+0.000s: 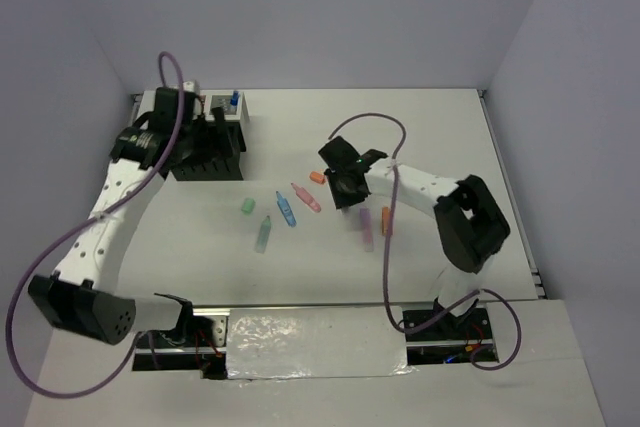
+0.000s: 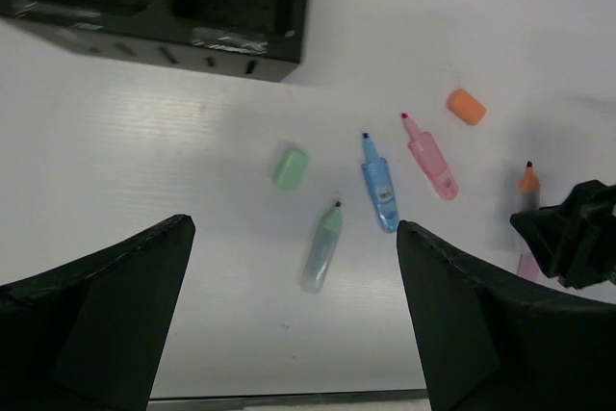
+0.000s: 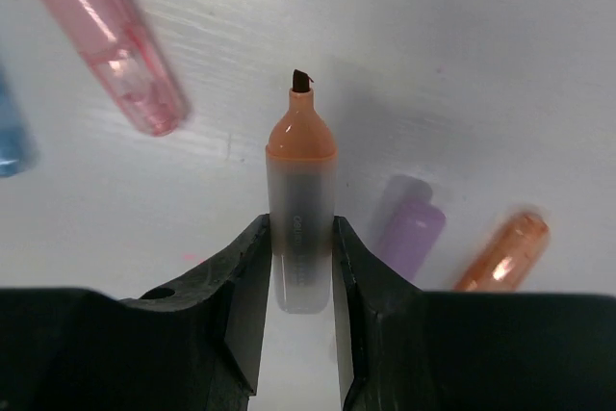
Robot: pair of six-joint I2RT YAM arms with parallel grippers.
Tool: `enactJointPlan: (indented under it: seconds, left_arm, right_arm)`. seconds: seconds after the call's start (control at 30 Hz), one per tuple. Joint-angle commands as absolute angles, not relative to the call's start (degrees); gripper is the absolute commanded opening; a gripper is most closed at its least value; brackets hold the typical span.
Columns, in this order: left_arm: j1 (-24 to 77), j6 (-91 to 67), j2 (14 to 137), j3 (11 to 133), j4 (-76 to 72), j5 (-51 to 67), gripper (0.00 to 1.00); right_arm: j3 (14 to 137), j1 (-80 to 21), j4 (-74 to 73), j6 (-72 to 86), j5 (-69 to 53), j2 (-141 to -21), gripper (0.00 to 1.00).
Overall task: Sort the stationery into containers
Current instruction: Pick up the pen from the center of the board, then close the pen cap on the pen.
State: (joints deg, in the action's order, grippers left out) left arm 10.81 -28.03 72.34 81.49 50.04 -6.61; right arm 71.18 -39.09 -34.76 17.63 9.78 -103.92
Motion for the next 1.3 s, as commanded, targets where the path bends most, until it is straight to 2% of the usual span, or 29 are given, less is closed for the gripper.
enactJointPlan:
  seconds: [0.0, 0.13, 0.27, 0.43, 0.53, 0.73, 0.83, 0.9, 1.27]
  left_arm:
    - [19.05, -33.74, 80.04, 87.79, 49.65, -9.57, 0.99]
    - [26.18, -41.38, 92.70, 99.01, 52.63, -13.17, 1.00]
    - [32.41, -52.70, 106.22, 108.61, 56.50, -16.87, 0.99]
    - [35.15, -63.62, 118.02, 120.75, 62.48, -19.16, 0.96]
    - [36.47, -68.28, 122.51, 123.30, 61.62, -20.57, 0.91]
    - [37.62, -74.96, 131.73, 127.70, 60.47, -18.72, 0.89]
    - [38.05, -76.98, 134.20, 129.29, 60.47, -19.60, 0.87]
    - [38.23, -77.43, 134.65, 128.76, 58.55, -19.86, 0.82]
    - [38.67, -81.29, 140.36, 130.25, 60.20, -20.30, 0.75]
  right_arm:
    - [74.79, -39.29, -37.25, 21.17, 11.86, -90.90, 0.14]
    - [78.05, -36.48, -45.95, 22.94, 11.60, -85.44, 0.12]
    - [75.69, -33.05, -52.55, 24.78, 12.04, -77.55, 0.12]
    - [71.03, -32.61, -56.68, 26.19, 11.34, -68.84, 0.13]
    - [67.96, -32.52, -56.08, 25.93, 8.27, -64.97, 0.13]
    - [63.02, -32.70, -54.67, 25.05, 3.34, -61.53, 0.13]
    - [62.31, -32.61, -54.23, 24.17, 1.85, -60.21, 0.13]
    - [62.49, -32.69, -54.49, 23.12, 0.45, -60.03, 0.13]
    - [63.10, -32.61, -54.76, 18.02, -3.42, -60.03, 0.14]
